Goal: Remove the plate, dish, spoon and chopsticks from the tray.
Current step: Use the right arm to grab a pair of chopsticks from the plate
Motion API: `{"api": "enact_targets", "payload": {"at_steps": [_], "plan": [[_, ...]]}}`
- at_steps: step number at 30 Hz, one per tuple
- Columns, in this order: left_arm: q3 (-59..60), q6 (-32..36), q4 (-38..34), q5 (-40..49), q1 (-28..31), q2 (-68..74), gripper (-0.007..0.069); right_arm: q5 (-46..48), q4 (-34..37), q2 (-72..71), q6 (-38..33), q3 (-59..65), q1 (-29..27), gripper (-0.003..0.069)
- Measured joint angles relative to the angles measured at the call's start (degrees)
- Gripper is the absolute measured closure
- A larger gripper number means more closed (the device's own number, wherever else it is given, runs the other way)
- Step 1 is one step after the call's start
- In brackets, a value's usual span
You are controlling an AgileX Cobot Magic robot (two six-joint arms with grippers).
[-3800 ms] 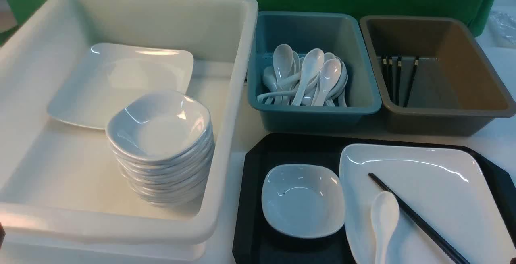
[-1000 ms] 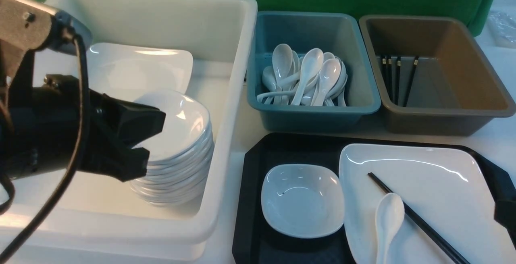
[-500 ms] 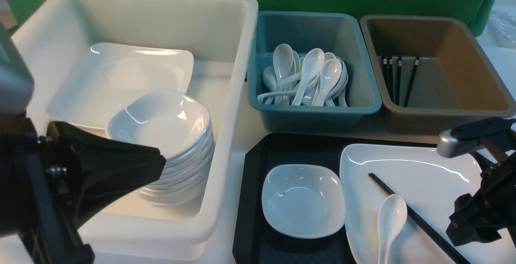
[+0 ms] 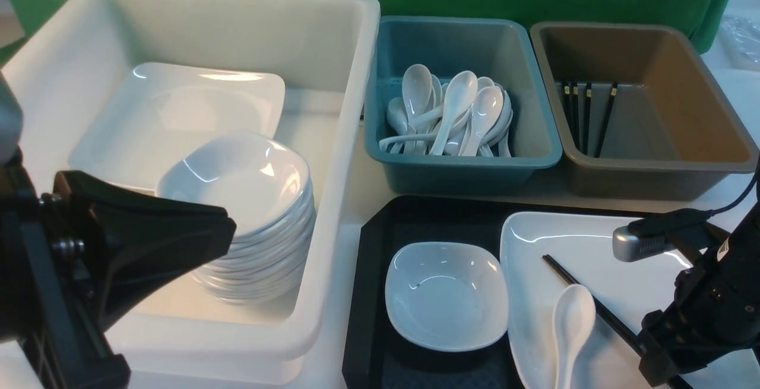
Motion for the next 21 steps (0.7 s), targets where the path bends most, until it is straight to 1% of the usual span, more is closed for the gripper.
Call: {"api": "enact_targets", "payload": {"at_steps": [3,6,11,14,17,21], "plan": [[0.0,0.0,0.0,-0.37,0.0,0.0,0.0617,-1.56,0.0,1.48,-0.78,0.0,0.0,0.0175],[0.0,0.0,0.0,-0.35,0.0,0.0,0.0617,-2.34,0.0,2.0,-1.1,0.0,0.0,0.0193],[0.0,0.0,0.0,-0.35,0.0,0.0,0.0617,-2.17,-0.86,2.37,-1.31,0.0,0.0,0.0315],[0.0,0.0,0.0,-0.35,0.0,0.0,0.0617,-2.17,-1.1,2.37,-1.31,0.0,0.0,0.0348],[0.0,0.0,0.0,-0.35,0.0,0.0,0.0617,-2.17,-1.32,2.98,-1.31,-0.07,0.0,0.033],[0.0,0.0,0.0,-0.35,0.0,0.0,0.0617,-1.49,-1.14,3.65,-1.31,-0.54,0.0,0.0259]]}}
